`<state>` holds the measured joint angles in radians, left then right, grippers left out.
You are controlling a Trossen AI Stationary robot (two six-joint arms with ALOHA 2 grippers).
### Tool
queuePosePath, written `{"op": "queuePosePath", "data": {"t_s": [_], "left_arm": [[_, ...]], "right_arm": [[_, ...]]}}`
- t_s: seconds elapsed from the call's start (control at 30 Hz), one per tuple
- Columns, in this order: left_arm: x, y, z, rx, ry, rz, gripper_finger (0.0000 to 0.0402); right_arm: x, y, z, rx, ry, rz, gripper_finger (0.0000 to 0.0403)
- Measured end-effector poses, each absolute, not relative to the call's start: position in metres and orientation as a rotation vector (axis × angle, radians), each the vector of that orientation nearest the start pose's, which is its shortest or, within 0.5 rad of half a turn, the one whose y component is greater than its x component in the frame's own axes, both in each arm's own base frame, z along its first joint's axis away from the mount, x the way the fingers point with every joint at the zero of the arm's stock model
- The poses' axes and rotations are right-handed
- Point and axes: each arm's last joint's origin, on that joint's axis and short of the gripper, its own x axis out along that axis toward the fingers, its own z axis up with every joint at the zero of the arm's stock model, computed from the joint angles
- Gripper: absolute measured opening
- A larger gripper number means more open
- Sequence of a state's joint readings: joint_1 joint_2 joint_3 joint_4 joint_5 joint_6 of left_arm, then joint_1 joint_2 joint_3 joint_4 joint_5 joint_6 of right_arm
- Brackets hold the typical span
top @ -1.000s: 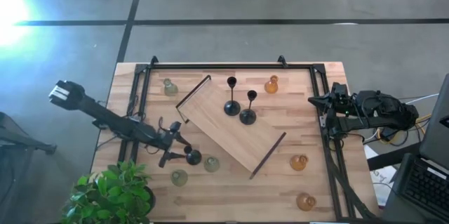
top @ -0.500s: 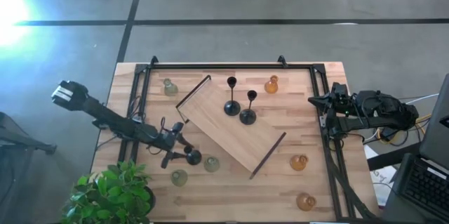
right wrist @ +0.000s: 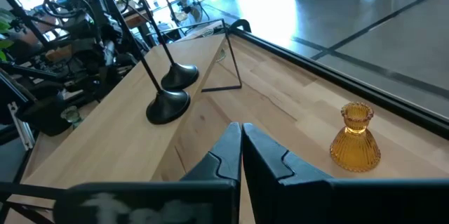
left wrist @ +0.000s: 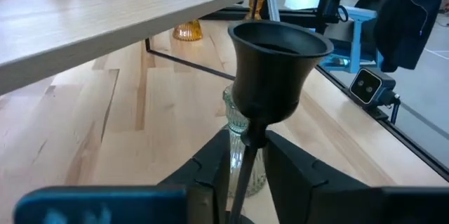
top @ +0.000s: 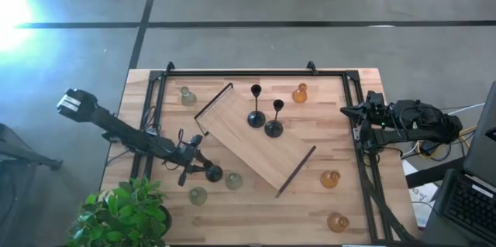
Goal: Pick & Place candle stick holders
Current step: Put the black candle holder on the shelf
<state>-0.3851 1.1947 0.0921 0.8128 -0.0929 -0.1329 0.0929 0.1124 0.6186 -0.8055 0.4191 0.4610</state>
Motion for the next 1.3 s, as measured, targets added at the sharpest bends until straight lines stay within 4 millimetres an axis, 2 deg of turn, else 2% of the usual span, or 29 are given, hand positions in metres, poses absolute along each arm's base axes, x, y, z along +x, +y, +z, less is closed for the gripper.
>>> {"op": "queuePosePath", "data": {"t_s": [0.3,0.7,1.07,1.3], "left_arm": [[0.168,-0.064,0.131,-0.062,0.293,-0.242,0.0015],[0.167,-0.063,0.143,-0.079,0.209,-0.225,0.0015],[0.16,-0.061,0.169,-0.19,0.066,-0.244,0.0015],[0.167,-0.064,0.199,-0.168,0.066,-0.247,0.0015]], "right_arm": [[0.034,-0.009,0.277,0.377,0.211,-0.384,0.0009],[0.034,-0.009,0.277,0.377,0.211,-0.383,0.0008],[0.034,-0.009,0.277,0.377,0.211,-0.384,0.0009],[0.034,-0.009,0.277,0.377,0.211,-0.384,0.0008]]}}
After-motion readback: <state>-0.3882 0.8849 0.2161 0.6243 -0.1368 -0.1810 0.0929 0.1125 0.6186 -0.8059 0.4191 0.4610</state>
